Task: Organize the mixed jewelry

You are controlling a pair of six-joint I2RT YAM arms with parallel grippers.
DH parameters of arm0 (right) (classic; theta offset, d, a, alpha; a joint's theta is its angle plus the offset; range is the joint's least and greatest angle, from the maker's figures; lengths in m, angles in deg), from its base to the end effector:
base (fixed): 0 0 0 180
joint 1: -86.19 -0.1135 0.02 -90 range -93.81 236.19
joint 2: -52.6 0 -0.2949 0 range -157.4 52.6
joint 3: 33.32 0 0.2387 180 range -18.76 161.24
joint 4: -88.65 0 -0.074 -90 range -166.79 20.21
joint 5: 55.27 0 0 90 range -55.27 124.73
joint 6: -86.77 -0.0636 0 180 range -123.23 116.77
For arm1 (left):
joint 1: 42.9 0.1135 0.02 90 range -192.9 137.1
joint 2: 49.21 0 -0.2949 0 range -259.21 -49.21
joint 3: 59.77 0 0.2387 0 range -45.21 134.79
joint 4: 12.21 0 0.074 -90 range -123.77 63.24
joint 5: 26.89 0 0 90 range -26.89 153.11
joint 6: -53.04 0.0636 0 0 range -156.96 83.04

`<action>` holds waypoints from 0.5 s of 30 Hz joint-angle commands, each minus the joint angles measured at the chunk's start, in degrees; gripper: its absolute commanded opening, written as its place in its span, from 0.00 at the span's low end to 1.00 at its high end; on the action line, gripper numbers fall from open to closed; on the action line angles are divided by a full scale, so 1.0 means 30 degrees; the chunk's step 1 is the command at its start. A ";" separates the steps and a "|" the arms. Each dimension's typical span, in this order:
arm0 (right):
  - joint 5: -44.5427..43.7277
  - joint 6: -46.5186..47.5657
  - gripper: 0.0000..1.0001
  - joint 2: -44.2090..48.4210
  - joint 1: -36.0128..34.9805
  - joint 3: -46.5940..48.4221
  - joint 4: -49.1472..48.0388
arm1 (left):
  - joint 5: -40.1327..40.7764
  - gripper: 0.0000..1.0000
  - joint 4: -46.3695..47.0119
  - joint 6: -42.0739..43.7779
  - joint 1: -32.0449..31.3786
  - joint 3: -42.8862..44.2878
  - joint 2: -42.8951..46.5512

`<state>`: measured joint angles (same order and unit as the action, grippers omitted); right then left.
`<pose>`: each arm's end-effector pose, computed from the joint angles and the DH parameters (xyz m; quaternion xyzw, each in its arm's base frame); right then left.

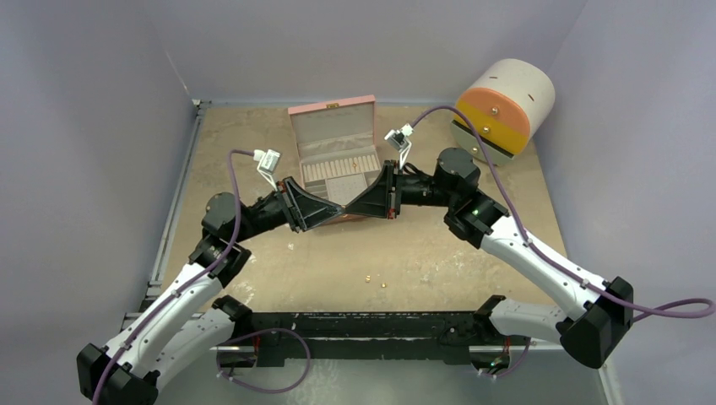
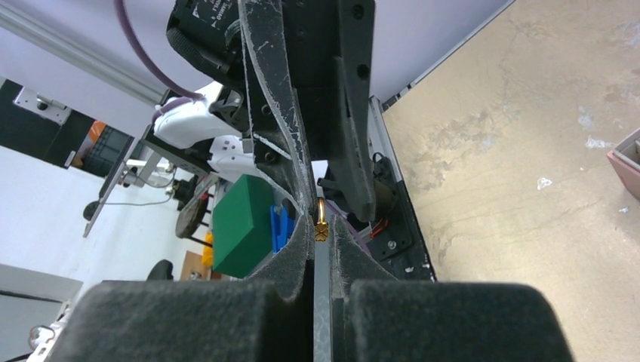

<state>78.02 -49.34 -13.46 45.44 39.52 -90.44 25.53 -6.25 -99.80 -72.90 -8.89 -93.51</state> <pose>0.1662 0.2008 0.4235 -0.2444 0.6349 0.6538 0.3312 0.1257 -0.1173 0.3738 0.0736 0.6392 -0.6739 0.3631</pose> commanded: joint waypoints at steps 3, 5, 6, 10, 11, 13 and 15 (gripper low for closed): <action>-0.0536 0.0430 0.00 0.0223 0.0041 0.1387 0.0152 | 0.1795 0.46 -0.3207 0.2392 0.0076 0.1860 0.0797; -0.0985 0.0924 0.00 0.0105 0.0049 0.1778 0.0896 | 0.2516 0.52 -0.4701 0.3241 0.0084 0.2313 0.1078; -0.1206 0.1189 0.00 -0.0022 0.0049 0.2025 0.1376 | 0.3128 0.54 -0.5999 0.3751 0.0092 0.2559 0.1218; -0.2673 0.2869 0.00 -0.0643 0.0049 0.3117 0.3734 | 0.6552 0.59 -1.0194 0.5667 0.0094 0.3720 0.2065; -0.3072 0.3307 0.00 -0.0873 0.0042 0.3412 0.4312 | 0.7243 0.59 -1.0846 0.5991 0.0093 0.3859 0.2366; -0.3932 0.4265 0.00 -0.1417 0.0031 0.4030 0.5573 | 0.8497 0.60 -1.1924 0.6512 0.0090 0.4143 0.2926; -0.5042 0.5158 0.00 -0.2090 0.0048 0.4716 0.6788 | 0.9652 0.60 -1.3021 0.7095 0.0090 0.4417 0.3380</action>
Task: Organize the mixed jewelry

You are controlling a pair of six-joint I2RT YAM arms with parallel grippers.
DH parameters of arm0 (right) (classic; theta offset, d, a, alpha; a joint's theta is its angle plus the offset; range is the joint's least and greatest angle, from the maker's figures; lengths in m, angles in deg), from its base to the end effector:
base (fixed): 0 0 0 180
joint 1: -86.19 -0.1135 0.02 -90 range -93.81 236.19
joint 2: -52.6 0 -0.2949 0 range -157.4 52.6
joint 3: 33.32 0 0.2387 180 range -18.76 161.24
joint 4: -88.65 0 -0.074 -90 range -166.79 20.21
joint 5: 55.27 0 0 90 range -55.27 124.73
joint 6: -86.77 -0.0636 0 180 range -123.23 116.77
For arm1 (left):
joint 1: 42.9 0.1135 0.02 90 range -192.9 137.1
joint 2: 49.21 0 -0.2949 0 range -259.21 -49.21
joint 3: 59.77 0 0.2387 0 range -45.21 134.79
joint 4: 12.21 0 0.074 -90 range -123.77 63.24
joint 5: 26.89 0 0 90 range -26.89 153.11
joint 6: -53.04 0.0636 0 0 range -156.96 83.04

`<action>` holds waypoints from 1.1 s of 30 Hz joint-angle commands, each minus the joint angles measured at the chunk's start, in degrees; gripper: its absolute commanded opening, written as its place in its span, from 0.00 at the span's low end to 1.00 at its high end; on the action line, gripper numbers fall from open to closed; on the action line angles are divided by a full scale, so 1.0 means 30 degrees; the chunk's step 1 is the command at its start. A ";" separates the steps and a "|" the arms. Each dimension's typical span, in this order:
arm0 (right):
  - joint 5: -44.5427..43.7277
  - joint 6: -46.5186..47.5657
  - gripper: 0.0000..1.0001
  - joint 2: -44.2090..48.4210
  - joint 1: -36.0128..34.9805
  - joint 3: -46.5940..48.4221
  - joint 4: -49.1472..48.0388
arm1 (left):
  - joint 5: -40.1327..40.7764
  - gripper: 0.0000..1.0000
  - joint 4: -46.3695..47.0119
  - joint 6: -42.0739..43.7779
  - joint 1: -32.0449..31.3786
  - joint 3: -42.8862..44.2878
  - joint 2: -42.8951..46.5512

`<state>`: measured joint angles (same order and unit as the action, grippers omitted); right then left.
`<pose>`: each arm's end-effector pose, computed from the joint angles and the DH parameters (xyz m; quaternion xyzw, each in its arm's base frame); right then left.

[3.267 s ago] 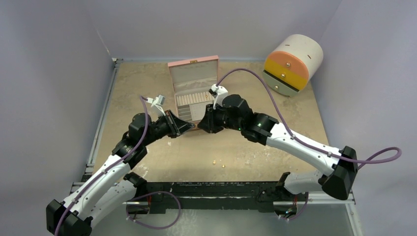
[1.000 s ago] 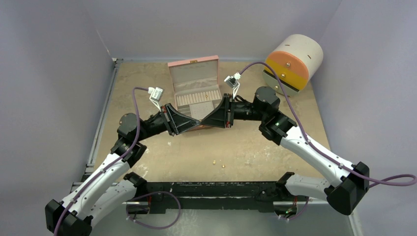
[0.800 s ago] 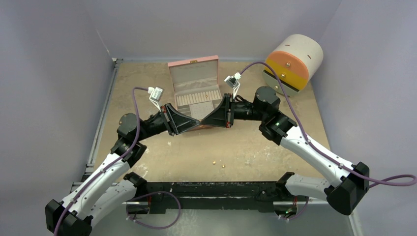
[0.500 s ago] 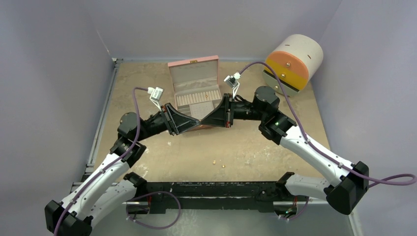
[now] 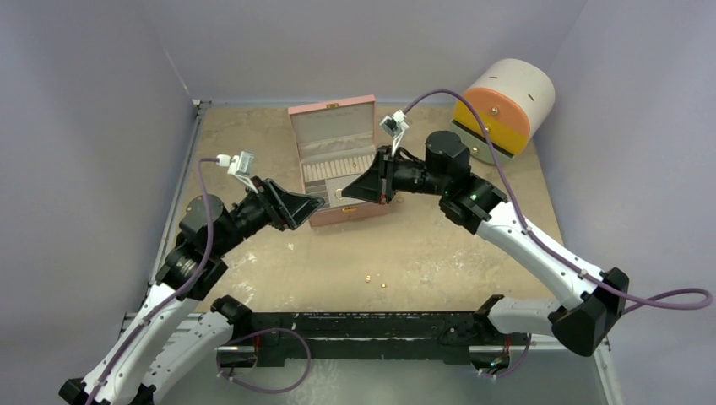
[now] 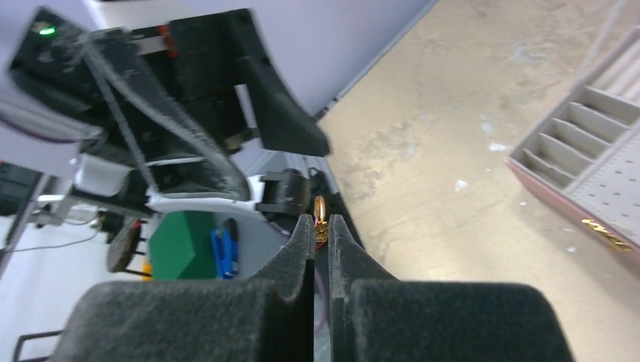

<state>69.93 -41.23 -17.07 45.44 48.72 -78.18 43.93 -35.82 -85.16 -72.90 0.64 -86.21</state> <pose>0.1857 0.2084 0.4394 -0.2285 0.6734 0.5910 0.3808 0.1087 -0.0869 0.3853 0.0057 0.7082 -0.5305 0.4657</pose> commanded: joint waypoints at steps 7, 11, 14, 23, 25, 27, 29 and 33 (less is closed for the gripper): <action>-0.7217 0.5798 0.00 -0.4051 0.0047 0.4234 0.6041 | 0.7214 0.60 -0.6769 0.3975 0.0097 0.2034 0.2081; -0.9348 0.6739 0.00 -0.6343 0.0031 0.5646 0.6695 | 0.8598 0.60 -0.7941 0.4591 0.0097 0.2199 0.2462; -1.1997 0.7361 0.00 -0.7910 0.0045 0.6893 0.7149 | 1.0213 0.60 -0.8625 0.4715 0.0094 0.2093 0.2791; -1.5499 0.7510 0.00 -1.1790 0.0049 1.0227 0.7932 | 1.2513 0.62 -0.8691 0.4431 0.0093 0.0989 0.4139; -1.5635 0.7618 0.00 -1.2573 0.0049 1.0735 0.7822 | 1.2516 0.63 -0.8620 0.4565 0.0097 0.0710 0.4300; -1.5840 0.7627 0.00 -1.3183 0.0042 1.1120 0.7662 | 1.2440 0.62 -0.8583 0.4728 0.0099 0.0600 0.4268; -1.5918 0.7601 0.00 -1.3705 0.0043 1.1434 0.7475 | 1.2400 0.63 -0.8578 0.4812 0.0097 0.0568 0.4120; -1.5979 0.7528 0.00 -1.4665 0.0047 1.1769 0.6947 | 1.2386 0.63 -0.8625 0.4796 0.0097 0.0420 0.3826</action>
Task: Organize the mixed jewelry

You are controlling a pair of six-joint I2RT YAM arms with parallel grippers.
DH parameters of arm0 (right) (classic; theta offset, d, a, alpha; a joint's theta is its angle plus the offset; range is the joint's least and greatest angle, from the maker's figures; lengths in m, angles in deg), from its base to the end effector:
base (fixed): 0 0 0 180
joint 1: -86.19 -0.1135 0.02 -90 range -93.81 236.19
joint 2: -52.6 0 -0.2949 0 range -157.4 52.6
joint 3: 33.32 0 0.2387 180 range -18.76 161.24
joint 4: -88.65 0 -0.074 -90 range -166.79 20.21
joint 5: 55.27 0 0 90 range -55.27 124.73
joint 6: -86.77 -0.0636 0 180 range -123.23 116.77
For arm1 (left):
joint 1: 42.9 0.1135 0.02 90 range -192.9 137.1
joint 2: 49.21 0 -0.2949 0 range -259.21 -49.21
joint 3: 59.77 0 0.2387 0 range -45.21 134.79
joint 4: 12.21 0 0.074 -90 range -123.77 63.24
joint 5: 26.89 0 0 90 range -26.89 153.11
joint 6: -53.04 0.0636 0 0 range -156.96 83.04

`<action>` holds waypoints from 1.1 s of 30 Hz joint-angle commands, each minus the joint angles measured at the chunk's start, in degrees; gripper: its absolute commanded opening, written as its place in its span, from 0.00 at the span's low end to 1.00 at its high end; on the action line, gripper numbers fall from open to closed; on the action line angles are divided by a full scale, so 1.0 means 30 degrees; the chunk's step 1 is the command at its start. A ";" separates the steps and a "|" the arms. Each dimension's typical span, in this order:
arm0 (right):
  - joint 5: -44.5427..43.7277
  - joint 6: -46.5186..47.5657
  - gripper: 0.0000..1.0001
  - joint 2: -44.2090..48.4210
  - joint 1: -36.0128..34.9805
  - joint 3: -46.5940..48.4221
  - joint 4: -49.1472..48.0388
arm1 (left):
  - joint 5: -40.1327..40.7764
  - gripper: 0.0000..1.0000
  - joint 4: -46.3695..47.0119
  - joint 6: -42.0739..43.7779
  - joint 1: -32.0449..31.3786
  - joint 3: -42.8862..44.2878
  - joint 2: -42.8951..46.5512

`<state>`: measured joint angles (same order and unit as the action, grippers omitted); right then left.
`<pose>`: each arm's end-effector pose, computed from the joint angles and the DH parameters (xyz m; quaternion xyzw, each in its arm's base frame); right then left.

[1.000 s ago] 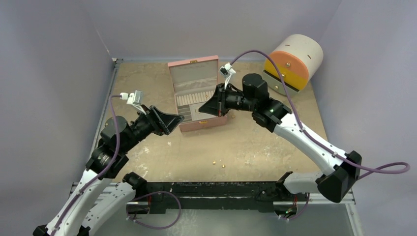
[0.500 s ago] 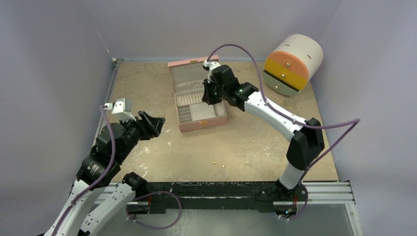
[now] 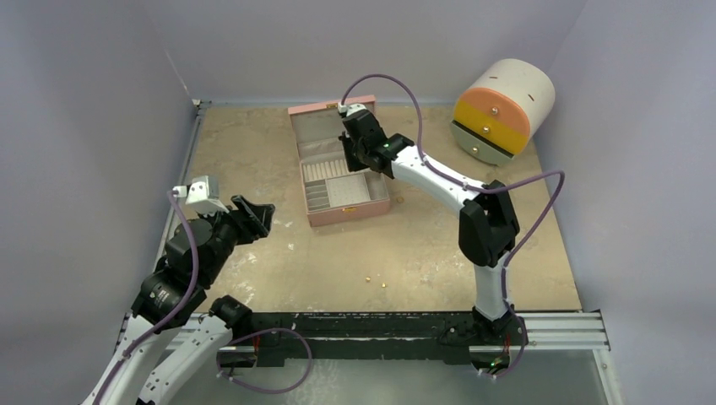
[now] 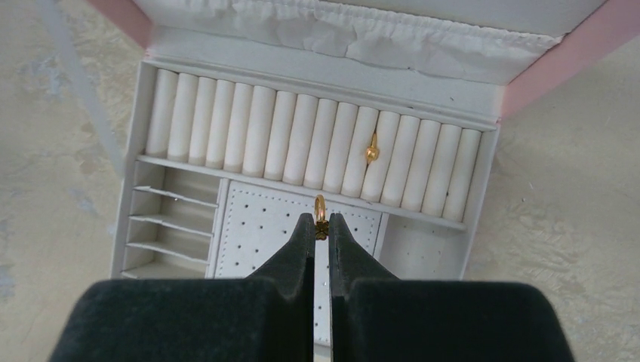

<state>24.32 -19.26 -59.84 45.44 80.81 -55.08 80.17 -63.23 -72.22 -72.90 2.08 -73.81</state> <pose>0.3739 0.3070 0.3156 -0.1475 0.8703 0.1495 0.4456 0.0724 -0.0202 0.3487 -0.1272 0.7730 -0.2309 0.5770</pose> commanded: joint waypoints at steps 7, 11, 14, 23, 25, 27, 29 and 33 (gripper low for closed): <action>-0.0769 -0.0263 0.00 -0.1769 0.0047 0.1531 -0.1531 | 0.0303 0.62 0.0525 0.0407 0.0101 -0.0176 -0.0089; -0.1102 -0.0408 0.00 -0.2428 0.0025 0.1927 -0.1632 | 0.0521 0.63 0.0522 0.0374 0.0099 -0.0208 0.0193; -0.1969 -0.0413 0.00 -0.2730 0.0011 0.2075 -0.1784 | 0.0583 0.63 0.0525 0.0331 0.0097 -0.0254 0.0317; -0.1745 -0.0588 0.00 -0.3396 0.0016 0.2344 -0.1569 | 0.0525 0.63 0.0525 0.0359 0.0101 -0.0238 0.0184; -0.1697 -0.0697 0.00 -0.3542 0.0018 0.2347 -0.1681 | 0.0539 0.63 0.0525 0.0359 0.0097 -0.0235 0.0161; -0.1712 -0.0720 0.00 -0.3740 0.0005 0.2380 -0.1701 | 0.0579 0.63 0.0529 0.0344 0.0097 -0.0235 0.0200; -0.1714 -0.0770 0.00 -0.3917 0.0014 0.2459 -0.1594 | 0.0583 0.63 0.0525 0.0339 0.0097 -0.0237 0.0249; -0.1824 -0.0923 0.00 -0.4253 -0.0009 0.2350 -0.1670 | 0.0584 0.63 0.0525 0.0331 0.0101 -0.0254 0.0233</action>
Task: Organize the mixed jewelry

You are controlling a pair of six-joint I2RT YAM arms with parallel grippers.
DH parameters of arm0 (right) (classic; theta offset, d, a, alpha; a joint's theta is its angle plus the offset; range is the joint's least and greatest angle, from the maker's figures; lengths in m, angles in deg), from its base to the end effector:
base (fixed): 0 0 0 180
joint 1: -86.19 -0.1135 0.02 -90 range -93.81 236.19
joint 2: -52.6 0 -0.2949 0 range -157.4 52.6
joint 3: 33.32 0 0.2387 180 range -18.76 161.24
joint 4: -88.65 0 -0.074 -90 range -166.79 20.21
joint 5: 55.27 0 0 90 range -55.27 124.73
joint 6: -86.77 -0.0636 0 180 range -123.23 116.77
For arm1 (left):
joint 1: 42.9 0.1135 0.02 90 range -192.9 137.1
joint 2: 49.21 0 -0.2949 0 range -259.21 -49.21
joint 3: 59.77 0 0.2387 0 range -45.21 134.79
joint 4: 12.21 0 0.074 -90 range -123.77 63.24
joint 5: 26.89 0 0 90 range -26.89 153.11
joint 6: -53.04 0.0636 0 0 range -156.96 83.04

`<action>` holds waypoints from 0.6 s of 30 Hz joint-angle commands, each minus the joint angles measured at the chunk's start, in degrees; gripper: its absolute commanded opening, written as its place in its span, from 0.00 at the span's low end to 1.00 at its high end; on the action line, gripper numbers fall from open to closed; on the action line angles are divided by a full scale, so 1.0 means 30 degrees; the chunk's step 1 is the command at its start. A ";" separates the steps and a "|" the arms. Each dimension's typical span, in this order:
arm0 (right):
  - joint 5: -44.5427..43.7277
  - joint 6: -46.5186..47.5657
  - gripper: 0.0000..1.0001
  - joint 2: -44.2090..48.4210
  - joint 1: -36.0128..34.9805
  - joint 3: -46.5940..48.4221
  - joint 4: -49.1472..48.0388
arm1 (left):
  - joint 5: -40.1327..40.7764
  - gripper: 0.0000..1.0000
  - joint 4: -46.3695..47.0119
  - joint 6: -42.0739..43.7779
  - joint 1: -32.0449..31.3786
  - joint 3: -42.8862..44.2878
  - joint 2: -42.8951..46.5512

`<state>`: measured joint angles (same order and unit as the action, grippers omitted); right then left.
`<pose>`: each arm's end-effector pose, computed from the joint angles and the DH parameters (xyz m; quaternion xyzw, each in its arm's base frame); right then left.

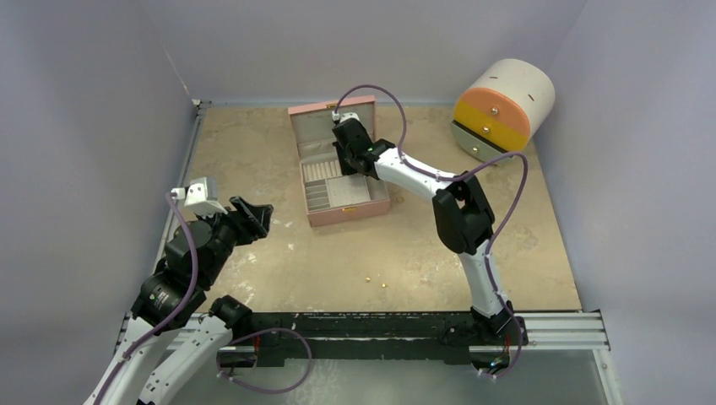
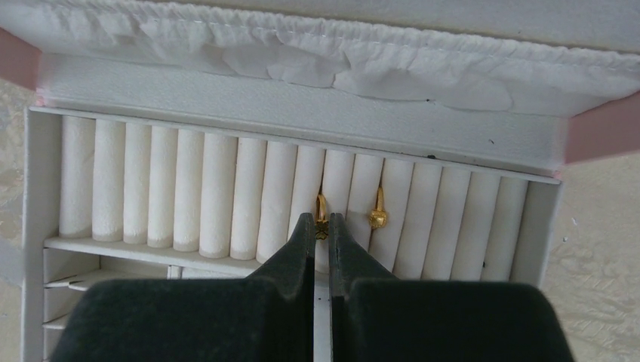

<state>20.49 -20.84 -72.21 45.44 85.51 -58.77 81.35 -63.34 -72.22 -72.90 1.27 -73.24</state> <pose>0.4131 0.3353 0.2462 -0.1266 0.8866 0.1125 0.4304 0.0720 -0.0186 0.3445 -0.1331 0.7734 -0.2221 0.5787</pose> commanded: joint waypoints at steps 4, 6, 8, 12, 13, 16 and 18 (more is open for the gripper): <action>-0.0480 -0.0463 0.00 -0.0586 0.0021 0.0618 -0.0618 | 0.0219 0.63 0.0562 0.0330 0.0098 0.0027 0.0000; -0.0404 -0.0542 0.00 -0.0816 -0.0009 0.0487 -0.0799 | 0.0219 0.63 0.0562 0.0335 0.0097 0.0033 -0.0027; -0.0191 -0.0752 0.00 -0.1072 0.0015 0.0419 -0.0799 | 0.0241 0.63 0.0538 0.0330 0.0097 0.0034 -0.0073; 0.0165 -0.1009 0.00 -0.1451 0.0016 0.0206 -0.0646 | 0.0277 0.63 0.0532 0.0316 0.0105 0.0019 -0.0090; 0.0211 -0.1026 0.00 -0.1446 0.0023 0.0108 -0.0668 | 0.0292 0.63 0.0532 0.0302 0.0098 0.0014 -0.0095; 0.0257 -0.1152 0.08 -0.1216 0.0006 -0.0285 -0.0719 | 0.0290 0.63 0.0532 0.0301 0.0097 0.0023 -0.0202; 0.0318 -0.1240 0.11 -0.0732 -0.0002 -0.0537 -0.0877 | 0.0263 0.63 0.0525 0.0316 0.0114 0.0025 -0.0312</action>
<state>20.36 -22.76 -73.77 45.44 85.59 -60.34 81.48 -63.34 -72.22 -72.90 1.27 -73.33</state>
